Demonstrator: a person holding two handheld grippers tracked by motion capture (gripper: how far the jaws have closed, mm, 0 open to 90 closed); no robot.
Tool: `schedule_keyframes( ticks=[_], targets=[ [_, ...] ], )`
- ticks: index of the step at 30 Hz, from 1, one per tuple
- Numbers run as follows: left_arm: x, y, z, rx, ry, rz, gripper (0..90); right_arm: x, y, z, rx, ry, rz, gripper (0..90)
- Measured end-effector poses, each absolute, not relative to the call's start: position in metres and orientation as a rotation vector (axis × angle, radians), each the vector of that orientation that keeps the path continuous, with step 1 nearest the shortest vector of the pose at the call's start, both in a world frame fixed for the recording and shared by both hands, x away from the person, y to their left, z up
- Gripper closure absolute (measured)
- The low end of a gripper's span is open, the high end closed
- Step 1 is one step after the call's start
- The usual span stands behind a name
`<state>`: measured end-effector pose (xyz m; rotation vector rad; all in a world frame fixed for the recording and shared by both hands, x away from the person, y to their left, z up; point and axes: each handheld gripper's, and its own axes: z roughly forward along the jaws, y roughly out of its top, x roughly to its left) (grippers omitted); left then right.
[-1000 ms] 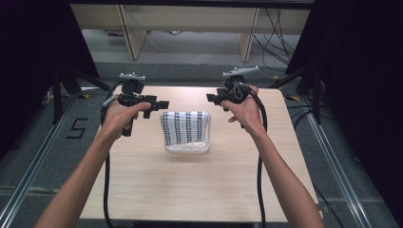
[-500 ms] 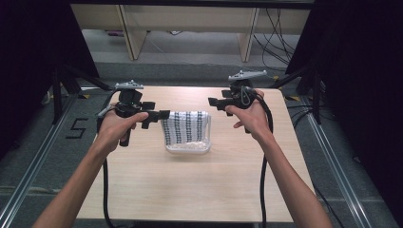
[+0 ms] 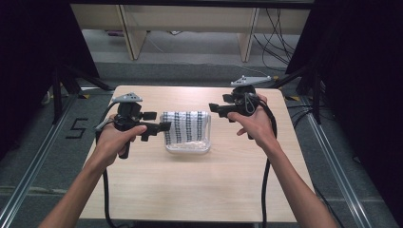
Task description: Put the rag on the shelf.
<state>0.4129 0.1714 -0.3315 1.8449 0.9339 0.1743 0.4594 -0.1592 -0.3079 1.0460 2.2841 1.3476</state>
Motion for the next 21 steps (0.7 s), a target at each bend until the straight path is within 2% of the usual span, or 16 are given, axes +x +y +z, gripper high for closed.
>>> schedule_keyframes(
  ticks=[21],
  targets=[
    [0.380, 0.174, -0.349, 1.861, 0.889, 0.202, 19.5, 0.433, -0.169, -0.316, 0.994, 2.304, 1.375, 33.6]
  ],
)
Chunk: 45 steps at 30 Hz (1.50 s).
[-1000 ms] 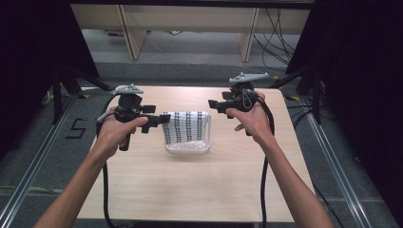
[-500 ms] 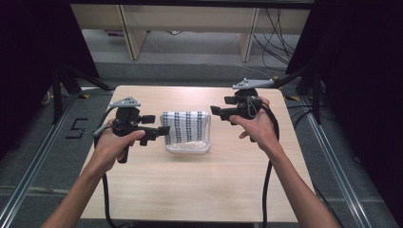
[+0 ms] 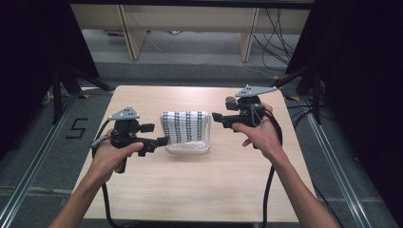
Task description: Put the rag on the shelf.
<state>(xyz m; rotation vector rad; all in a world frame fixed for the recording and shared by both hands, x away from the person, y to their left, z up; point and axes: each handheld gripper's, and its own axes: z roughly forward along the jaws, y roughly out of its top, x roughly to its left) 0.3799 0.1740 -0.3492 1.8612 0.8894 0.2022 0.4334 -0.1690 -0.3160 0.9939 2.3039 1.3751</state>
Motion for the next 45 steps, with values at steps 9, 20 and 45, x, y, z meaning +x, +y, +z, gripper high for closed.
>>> schedule_keyframes(
  ticks=[9, 20, 45],
  targets=[
    [0.370, 0.175, -0.357, 1.862, 0.883, 0.198, 19.5, 0.427, -0.175, -0.325, 1.003, 2.310, 1.375, 33.3],
    [0.360, 0.174, -0.368, 1.862, 0.880, 0.203, 19.5, 0.418, -0.182, -0.331, 1.000, 2.306, 1.392, 32.7],
    [0.334, 0.171, -0.385, 1.870, 0.849, 0.200, 19.6, 0.381, -0.194, -0.339, 0.966, 2.306, 1.420, 23.4]
  ],
)
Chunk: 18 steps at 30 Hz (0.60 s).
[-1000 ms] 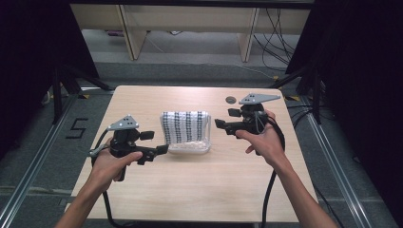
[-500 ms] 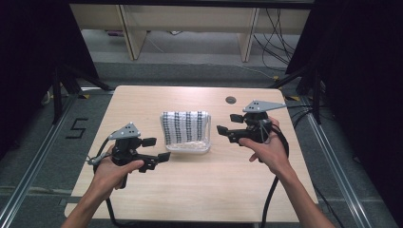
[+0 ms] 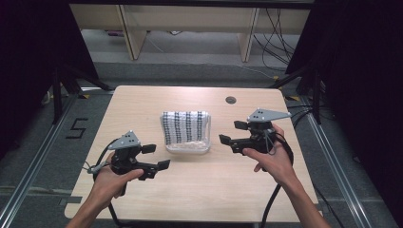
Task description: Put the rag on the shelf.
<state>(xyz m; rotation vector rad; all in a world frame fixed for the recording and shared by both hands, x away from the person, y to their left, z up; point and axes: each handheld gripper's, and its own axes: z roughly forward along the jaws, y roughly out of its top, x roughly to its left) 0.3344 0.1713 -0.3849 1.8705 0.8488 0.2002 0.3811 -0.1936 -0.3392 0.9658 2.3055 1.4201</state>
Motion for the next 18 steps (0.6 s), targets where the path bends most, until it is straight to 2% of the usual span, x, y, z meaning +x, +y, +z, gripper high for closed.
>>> schedule_keyframes(
  ticks=[8, 18],
  targets=[
    [0.325, 0.172, -0.388, 1.855, 0.830, 0.186, 19.5, 0.374, -0.198, -0.344, 0.967, 2.282, 1.429, 21.1],
    [0.313, 0.176, -0.401, 1.872, 0.832, 0.237, 19.5, 0.359, -0.205, -0.355, 0.995, 2.284, 1.417, 21.2]
  ],
)
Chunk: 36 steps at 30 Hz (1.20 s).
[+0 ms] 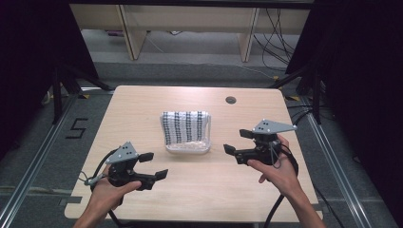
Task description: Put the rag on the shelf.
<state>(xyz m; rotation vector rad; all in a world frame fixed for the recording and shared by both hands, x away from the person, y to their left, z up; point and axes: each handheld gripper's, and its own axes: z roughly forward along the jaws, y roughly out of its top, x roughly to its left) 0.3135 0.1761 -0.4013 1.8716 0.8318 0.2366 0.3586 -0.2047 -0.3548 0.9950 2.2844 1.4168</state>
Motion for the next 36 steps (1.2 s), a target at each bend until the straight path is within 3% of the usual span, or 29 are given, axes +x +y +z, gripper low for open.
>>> schedule_keyframes(
  ticks=[36],
  targets=[
    [0.296, 0.183, -0.452, 1.925, 0.847, 0.284, 19.5, 0.333, -0.217, -0.417, 0.989, 2.290, 1.371, 21.6]
  ],
)
